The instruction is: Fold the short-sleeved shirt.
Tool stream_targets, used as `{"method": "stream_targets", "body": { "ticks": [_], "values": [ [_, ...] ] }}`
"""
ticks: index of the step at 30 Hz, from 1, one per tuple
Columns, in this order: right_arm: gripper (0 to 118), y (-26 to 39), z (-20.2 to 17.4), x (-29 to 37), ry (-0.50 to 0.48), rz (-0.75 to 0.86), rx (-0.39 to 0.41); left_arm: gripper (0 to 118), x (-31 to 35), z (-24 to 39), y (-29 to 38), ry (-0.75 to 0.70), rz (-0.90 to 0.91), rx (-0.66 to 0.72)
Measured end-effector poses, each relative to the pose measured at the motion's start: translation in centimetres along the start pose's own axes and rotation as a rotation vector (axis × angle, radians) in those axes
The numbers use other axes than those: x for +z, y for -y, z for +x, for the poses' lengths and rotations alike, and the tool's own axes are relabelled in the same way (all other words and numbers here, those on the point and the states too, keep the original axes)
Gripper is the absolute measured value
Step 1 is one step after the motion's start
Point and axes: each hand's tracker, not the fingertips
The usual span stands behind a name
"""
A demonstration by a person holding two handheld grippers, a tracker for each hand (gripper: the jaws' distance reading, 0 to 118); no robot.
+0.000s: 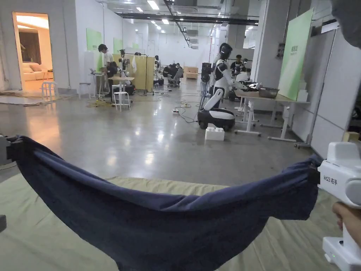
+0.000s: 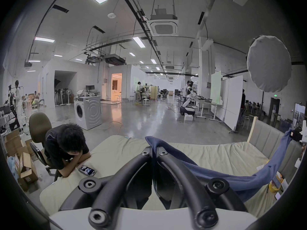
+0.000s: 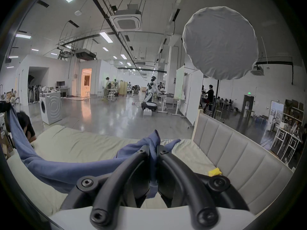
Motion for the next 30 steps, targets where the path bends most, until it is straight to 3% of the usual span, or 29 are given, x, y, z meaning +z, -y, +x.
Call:
{"method": "stream_targets", "body": {
  "ticks": [4,10,16,23,30],
  "values": [
    [7,-2.3,-0.4,-2.1,0.022,0.003,0.035,3,-2.1,0.1,-0.9,-0.017,-0.012,-0.019],
    [7,-4.0,-0.2,-4.5,0.034,0.027,0.009,3,-4.7,0.8,-1.4,-0.034,-0.037,-0.005],
    [7,-3.5,0.0,-6.2,0.050,0.030,0.033,3,-6.7,0.5,-0.9,-0.043,-0.059,0.008],
    [7,3.3,0.8,-5.6,0.049,-0.049,0.034,3,-6.0,0.2,6.3,-0.014,-0.124,0.016],
    [7,14.2,0.8,-2.0,0.013,-0.185,0.070,3,-1.4,-1.4,18.6,0.006,-0.215,0.087]
  ]
}}
